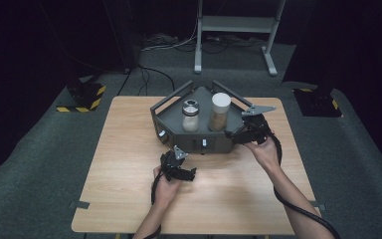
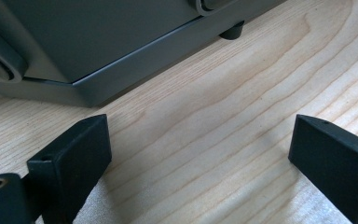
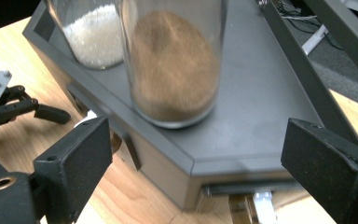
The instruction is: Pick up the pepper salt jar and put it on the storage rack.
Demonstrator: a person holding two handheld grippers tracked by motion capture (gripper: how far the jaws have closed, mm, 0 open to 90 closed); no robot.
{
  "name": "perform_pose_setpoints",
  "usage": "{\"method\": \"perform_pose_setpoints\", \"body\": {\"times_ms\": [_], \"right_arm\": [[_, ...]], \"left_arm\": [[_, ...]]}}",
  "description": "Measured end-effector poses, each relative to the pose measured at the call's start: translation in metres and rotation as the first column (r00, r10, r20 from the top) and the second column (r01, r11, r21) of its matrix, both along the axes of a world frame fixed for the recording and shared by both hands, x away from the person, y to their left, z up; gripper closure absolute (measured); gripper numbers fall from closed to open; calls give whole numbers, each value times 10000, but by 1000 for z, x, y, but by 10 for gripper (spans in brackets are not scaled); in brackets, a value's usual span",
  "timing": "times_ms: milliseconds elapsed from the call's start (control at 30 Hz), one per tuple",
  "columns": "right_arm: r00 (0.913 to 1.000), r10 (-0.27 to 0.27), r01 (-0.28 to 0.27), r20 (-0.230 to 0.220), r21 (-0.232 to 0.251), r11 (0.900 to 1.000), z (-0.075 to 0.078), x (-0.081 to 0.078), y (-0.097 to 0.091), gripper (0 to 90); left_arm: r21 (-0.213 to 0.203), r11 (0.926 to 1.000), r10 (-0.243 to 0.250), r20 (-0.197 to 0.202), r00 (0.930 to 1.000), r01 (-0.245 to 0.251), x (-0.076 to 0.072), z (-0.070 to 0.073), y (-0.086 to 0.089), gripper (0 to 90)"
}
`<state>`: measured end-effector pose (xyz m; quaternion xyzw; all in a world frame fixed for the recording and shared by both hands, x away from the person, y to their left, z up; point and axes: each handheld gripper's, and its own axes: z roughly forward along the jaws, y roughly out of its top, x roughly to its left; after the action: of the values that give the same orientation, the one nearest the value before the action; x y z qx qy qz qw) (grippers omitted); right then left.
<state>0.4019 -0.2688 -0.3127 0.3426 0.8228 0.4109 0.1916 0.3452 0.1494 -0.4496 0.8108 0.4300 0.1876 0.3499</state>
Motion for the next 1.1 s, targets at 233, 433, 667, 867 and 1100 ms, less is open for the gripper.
{"method": "perform_pose_setpoints", "body": {"times_ms": [233, 433, 667, 867, 1100], "right_arm": [[9997, -246, 247, -15, 136, 9996, -14, -13, -13, 86], [9990, -421, 420, 131, 101, 9991, -25, -27, -18, 91], [9981, -615, 615, 33, -86, 9981, -49, -40, -18, 100], [9963, -804, 799, -298, -157, 9967, -70, -44, -17, 100], [9926, -1093, 1085, -519, -195, 9939, -88, -49, -14, 108]], "left_arm": [[-16, 10000, 16, -7, 10000, -16, 0, 0, 0, 57], [-15, 10000, 14, -6, 10000, -14, 0, 0, 0, 57], [-14, 10000, 9, -4, 10000, -9, 0, 0, 0, 57], [8, 10000, 0, -9, 10000, 0, 0, 0, 0, 57], [1, 10000, 2, -8, 10000, -2, 0, 0, 0, 57]]}}
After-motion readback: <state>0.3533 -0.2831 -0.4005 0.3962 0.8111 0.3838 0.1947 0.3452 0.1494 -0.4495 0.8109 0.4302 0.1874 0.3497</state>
